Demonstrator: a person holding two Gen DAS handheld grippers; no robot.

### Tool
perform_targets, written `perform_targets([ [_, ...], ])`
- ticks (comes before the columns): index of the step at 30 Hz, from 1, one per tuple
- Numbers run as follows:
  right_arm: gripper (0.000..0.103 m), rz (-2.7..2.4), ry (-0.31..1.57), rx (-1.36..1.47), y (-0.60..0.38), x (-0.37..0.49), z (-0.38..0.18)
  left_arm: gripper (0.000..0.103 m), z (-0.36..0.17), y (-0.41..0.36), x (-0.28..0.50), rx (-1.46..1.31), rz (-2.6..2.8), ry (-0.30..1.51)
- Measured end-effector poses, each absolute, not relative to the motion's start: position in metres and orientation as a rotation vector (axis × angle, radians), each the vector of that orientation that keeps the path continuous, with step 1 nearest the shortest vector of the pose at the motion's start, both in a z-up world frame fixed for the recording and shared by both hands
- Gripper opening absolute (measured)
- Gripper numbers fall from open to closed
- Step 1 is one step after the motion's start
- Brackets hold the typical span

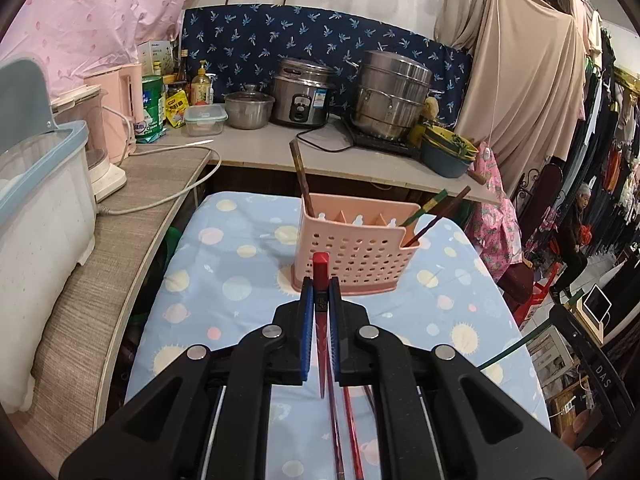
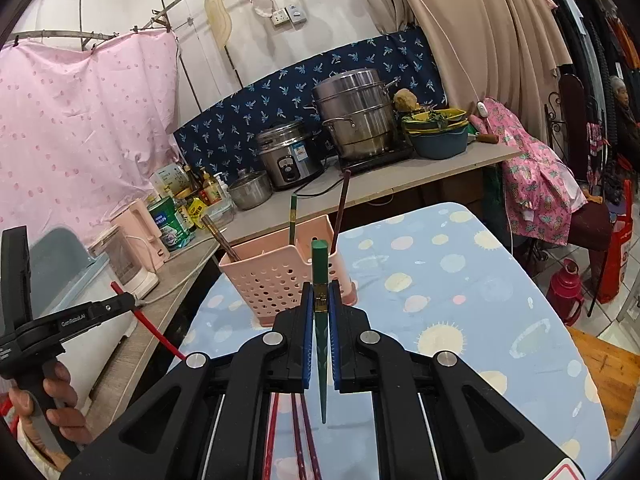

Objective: Organize utensils
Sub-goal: 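Lift both held chopsticks up and carry them over the pink basket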

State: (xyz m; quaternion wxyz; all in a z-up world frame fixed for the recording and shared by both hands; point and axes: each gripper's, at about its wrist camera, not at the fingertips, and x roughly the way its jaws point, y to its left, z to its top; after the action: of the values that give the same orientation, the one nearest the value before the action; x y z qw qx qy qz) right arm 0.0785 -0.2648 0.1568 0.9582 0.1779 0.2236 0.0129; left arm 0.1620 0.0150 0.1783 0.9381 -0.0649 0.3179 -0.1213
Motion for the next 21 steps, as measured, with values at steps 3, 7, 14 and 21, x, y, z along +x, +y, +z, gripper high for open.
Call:
perform_targets([
  [3,0.007,0.045,0.439,0.378,-0.268,0.084,0.165,0.007,0.188,0.014,0.168,-0.142,-0.254,0.639],
  [7,0.007,0.07,0.409,0.399,-0.27,0.095,0.182,0.007,0.207,0.013,0.178,-0.159,-0.26,0.609],
  [14,0.007,0.101,0.325,0.424,-0.272,0.122,0.22,0.007,0.248,0.014,0.2,-0.195,-0.248,0.522],
  [21,0.007,0.105,0.25,0.414,-0.269,0.157,0.253,0.007,0.291,0.014,0.217,-0.209,-0.222,0.395],
])
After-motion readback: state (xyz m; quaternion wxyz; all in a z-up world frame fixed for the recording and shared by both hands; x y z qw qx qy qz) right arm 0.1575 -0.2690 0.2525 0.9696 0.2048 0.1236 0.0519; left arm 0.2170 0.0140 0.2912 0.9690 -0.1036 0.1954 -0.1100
